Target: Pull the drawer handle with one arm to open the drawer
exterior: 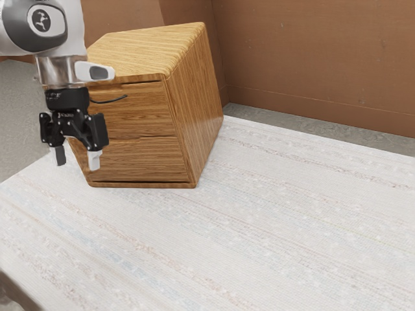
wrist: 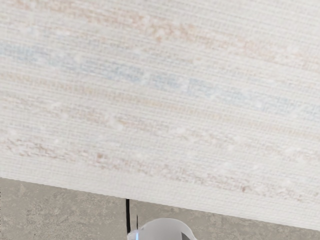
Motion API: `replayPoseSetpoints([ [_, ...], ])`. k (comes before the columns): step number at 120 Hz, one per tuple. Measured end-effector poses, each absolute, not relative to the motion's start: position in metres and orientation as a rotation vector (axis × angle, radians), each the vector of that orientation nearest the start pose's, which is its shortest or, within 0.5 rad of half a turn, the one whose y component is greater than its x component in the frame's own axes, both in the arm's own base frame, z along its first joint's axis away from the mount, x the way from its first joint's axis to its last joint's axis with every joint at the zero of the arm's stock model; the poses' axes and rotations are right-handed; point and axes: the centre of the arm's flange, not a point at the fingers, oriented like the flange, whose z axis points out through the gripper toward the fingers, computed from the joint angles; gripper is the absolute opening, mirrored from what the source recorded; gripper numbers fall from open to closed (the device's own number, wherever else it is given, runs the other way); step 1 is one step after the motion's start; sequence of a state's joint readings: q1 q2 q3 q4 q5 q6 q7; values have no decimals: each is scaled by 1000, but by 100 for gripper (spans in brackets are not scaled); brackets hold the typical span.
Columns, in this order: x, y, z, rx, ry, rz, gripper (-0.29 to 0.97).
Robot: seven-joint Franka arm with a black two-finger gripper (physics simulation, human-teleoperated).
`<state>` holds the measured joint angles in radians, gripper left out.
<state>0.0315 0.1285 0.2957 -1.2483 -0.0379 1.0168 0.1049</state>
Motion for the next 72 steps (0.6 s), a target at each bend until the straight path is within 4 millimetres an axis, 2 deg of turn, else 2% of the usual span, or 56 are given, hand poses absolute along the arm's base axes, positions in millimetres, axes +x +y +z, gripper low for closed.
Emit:
replayPoseSetpoints([
  [11,522,155,666,-3181,-290,348,68],
  [26,533,159,676,-3193,-245,161,68],
  [37,500,157,737,-3202,-203,-92,68],
  [48,471,168,773,-3207,-209,-245,68],
  [56,438,170,815,-3154,-195,-377,68],
  [62,431,158,829,-3125,-126,-416,68],
  [72,431,143,836,-3085,-3,-437,68],
])
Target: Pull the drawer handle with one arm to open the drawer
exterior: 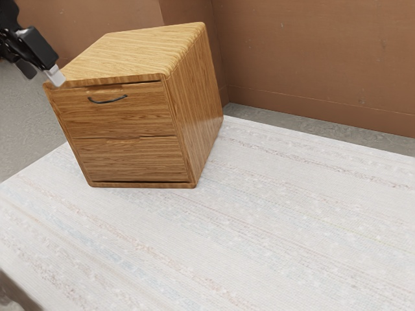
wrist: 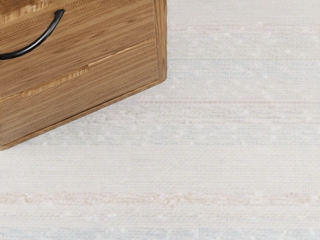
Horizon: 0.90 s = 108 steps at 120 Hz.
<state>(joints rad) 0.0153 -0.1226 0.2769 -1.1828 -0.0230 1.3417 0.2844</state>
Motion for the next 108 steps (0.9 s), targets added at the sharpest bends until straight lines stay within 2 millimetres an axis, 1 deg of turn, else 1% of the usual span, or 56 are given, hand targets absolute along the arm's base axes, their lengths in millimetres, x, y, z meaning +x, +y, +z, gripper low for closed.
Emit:
replayPoseSetpoints([
  [20,437,152,841,-2990,217,-501,68],
  [36,440,172,838,-2906,351,-499,68],
  [42,448,175,831,-2880,417,-474,68],
  [53,481,179,801,-2847,569,-376,68],
  [60,494,176,791,-2810,674,-359,68],
  [70,506,168,785,-2761,839,-371,68],
  [84,524,158,763,-2709,1081,-397,68],
  [93,530,151,760,-2652,1213,-418,68],
  [108,536,141,759,-2555,1399,-457,68],
])
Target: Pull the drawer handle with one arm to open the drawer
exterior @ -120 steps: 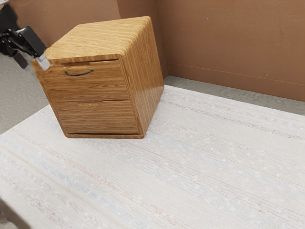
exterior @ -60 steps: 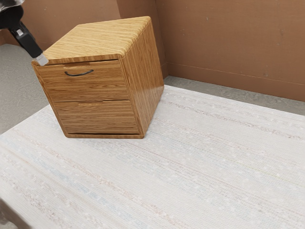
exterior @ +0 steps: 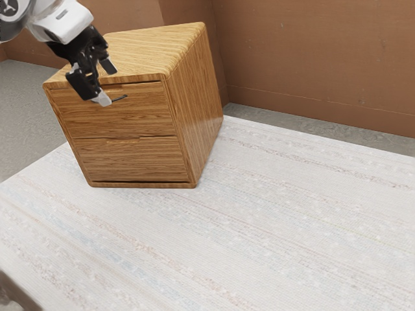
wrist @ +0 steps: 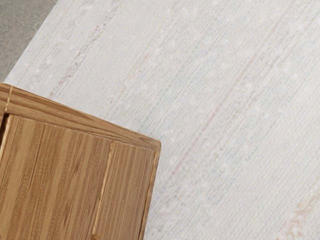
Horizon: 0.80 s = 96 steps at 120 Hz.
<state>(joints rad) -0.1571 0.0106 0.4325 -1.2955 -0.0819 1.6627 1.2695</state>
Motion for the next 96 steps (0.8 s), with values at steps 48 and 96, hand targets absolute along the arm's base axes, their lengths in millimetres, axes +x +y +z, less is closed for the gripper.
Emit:
replayPoseSetpoints([
  [48,501,245,754,-2481,1465,-446,68],
  [96,448,358,746,-2520,1306,-507,55],
])
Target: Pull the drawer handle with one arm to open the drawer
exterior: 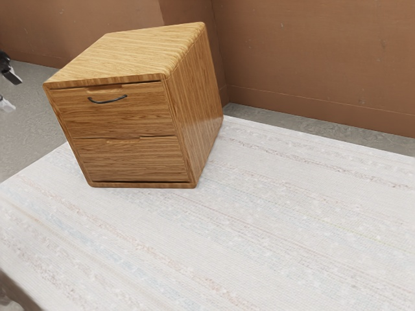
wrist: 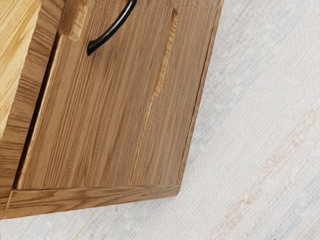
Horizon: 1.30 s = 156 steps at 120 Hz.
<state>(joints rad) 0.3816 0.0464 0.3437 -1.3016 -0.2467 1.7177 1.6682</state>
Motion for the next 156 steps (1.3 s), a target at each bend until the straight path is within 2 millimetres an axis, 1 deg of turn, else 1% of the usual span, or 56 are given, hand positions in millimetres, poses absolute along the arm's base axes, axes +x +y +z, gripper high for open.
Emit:
replayPoseSetpoints([
  [3,462,343,744,-2500,1354,-520,53],
  [7,483,317,742,-2463,1437,-538,52],
  [15,526,248,739,-2369,1624,-575,51],
  [21,547,202,738,-2302,1738,-597,49],
  [25,555,182,737,-2272,1786,-606,48],
  [29,560,173,736,-2257,1809,-610,47],
  [32,561,173,734,-2255,1811,-610,46],
  [35,560,178,733,-2261,1802,-608,46],
  [47,551,214,730,-2301,1728,-596,43],
  [54,548,226,729,-2311,1704,-592,42],
  [61,548,227,729,-2309,1705,-592,40],
  [72,556,221,722,-2302,1725,-585,38],
  [81,560,222,717,-2302,1727,-580,37],
  [102,554,234,721,-2305,1695,-575,35],
  [133,545,261,714,-2353,1632,-553,35],
  [156,545,262,711,-2395,1576,-503,35],
])
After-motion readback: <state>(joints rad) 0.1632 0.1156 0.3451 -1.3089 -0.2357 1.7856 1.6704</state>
